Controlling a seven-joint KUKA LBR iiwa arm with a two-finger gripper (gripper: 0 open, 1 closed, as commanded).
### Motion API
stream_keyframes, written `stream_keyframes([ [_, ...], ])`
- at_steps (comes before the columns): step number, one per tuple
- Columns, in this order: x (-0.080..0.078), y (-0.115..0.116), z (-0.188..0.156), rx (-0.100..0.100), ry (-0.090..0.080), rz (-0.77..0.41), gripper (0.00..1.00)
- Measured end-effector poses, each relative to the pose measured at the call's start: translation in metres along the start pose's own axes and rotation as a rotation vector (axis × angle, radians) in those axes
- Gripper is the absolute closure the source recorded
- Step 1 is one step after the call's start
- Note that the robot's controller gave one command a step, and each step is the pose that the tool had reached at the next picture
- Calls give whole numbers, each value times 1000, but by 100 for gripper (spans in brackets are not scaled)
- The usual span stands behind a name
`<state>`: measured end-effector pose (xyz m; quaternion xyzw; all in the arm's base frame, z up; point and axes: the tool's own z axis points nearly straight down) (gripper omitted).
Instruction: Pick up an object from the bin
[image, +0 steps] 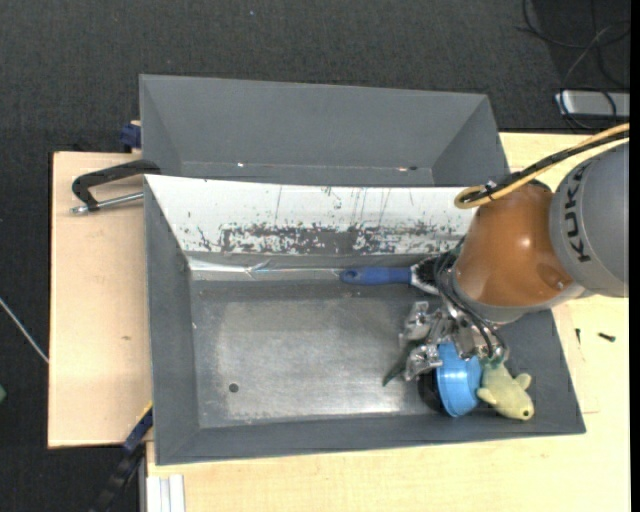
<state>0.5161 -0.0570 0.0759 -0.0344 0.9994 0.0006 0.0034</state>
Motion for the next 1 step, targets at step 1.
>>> stream_keyframes([
  [1,-15,-10,-129,3,-6,-176,100],
])
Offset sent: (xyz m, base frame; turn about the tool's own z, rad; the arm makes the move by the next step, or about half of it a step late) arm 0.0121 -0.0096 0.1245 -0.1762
